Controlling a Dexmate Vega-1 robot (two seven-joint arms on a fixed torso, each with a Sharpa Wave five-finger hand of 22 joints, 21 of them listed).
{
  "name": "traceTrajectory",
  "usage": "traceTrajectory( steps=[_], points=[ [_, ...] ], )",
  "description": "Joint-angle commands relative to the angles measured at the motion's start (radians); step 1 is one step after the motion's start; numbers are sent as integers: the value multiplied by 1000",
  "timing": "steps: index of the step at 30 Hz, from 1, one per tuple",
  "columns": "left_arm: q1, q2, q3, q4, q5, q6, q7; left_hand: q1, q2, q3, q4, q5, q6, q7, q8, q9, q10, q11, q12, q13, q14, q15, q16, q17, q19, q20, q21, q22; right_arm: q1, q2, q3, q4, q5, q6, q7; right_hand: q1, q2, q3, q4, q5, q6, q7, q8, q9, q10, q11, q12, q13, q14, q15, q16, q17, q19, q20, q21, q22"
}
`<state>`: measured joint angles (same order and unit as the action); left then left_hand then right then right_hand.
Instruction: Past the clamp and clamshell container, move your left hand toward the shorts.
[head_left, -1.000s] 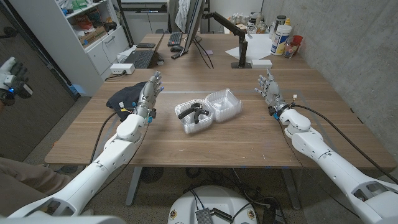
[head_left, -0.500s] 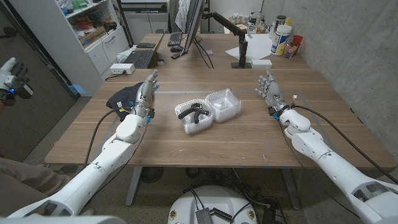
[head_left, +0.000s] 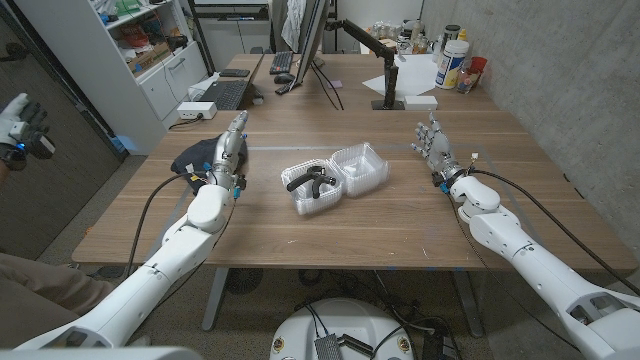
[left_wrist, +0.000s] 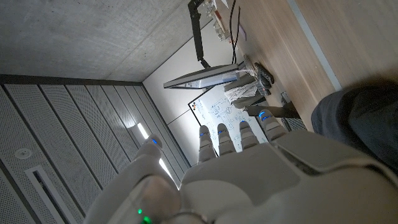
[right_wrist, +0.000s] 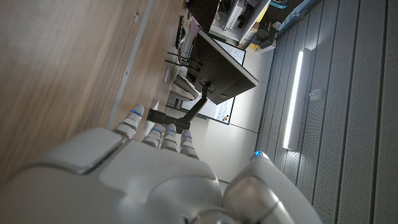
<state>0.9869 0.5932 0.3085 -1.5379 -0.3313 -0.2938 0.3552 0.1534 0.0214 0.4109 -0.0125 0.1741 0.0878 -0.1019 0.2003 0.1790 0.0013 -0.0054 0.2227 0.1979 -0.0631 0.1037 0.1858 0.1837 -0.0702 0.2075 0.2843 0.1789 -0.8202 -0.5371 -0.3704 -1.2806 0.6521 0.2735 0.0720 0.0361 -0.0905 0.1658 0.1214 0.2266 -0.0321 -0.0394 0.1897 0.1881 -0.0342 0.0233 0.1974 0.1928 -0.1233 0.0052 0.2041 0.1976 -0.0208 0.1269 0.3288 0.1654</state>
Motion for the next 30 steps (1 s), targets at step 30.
traceTrajectory(
  steps=[30],
  points=[
    [46,109,-5,-194,379,343,271,41,12,18,-35,4,29,-5,8,3,15,-4,8,1,-10,4,5,1,1,8,-19,4,-5,-4,6,5,6,1,2,4,13,-6,-2,5,7,-6,12,3,-5,4,4,2,-10,1,0,3,12,-2,-16,2]
  ],
)
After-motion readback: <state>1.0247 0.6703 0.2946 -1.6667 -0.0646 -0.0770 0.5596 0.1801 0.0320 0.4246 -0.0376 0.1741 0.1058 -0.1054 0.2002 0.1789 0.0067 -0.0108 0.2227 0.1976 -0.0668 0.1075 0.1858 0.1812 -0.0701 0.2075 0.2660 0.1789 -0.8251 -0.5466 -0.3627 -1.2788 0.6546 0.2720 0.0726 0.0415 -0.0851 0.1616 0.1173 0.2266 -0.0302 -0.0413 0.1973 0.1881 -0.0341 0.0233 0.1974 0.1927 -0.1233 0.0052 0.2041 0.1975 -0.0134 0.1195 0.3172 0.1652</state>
